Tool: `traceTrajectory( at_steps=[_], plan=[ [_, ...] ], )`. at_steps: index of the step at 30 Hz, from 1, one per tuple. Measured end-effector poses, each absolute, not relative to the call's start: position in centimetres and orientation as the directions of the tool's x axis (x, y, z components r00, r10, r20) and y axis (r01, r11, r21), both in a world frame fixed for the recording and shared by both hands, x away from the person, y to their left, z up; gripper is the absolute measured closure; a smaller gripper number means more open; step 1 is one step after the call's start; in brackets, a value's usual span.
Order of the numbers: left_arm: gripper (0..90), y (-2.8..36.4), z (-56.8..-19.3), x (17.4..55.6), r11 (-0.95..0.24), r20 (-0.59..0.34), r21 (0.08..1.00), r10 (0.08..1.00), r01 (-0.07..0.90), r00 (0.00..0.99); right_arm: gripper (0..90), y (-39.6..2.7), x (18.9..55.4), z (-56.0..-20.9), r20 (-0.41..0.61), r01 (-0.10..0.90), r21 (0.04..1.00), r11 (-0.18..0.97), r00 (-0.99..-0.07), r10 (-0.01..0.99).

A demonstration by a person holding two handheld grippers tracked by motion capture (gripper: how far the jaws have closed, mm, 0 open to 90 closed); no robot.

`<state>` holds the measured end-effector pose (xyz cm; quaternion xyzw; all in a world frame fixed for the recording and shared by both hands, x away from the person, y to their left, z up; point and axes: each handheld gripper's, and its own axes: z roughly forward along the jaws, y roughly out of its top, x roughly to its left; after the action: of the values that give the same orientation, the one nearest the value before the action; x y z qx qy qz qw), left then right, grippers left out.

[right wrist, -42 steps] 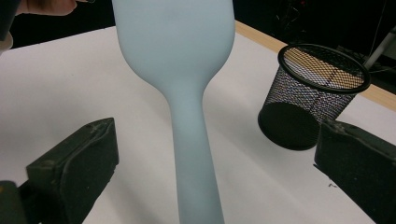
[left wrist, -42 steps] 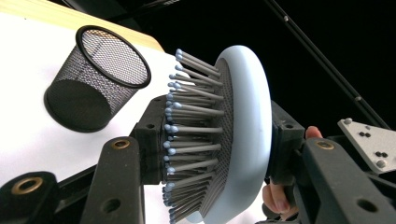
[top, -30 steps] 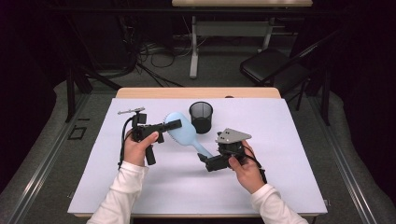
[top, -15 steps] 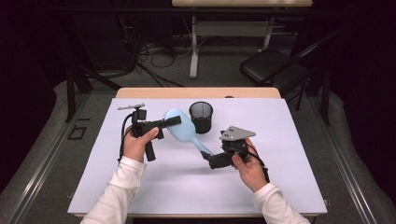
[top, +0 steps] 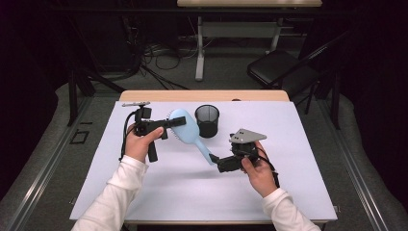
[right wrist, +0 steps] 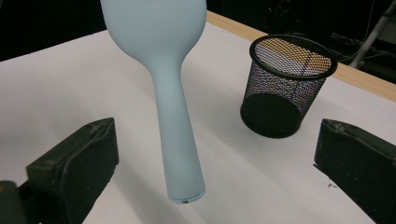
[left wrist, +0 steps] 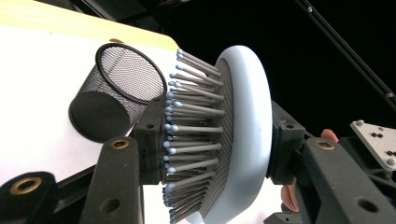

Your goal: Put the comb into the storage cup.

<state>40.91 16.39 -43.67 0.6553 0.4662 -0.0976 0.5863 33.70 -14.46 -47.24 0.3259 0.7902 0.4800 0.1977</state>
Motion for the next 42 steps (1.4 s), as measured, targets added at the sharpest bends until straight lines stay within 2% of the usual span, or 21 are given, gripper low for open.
traceTrajectory(
  at_steps=[26,42],
  plan=[
    [51.2,15.5,-41.3,43.2,0.055,-0.593,0.703,0.595,0.709,0.542,0.0,-15.3,34.0,-47.1,0.011,0.336,0.89,0.308,-0.691,0.722],
    [51.1,15.2,-39.3,44.4,0.053,-0.563,0.718,0.631,0.694,0.534,0.0,-15.3,34.1,-47.2,0.016,0.341,0.887,0.312,-0.697,0.717]
  ],
)
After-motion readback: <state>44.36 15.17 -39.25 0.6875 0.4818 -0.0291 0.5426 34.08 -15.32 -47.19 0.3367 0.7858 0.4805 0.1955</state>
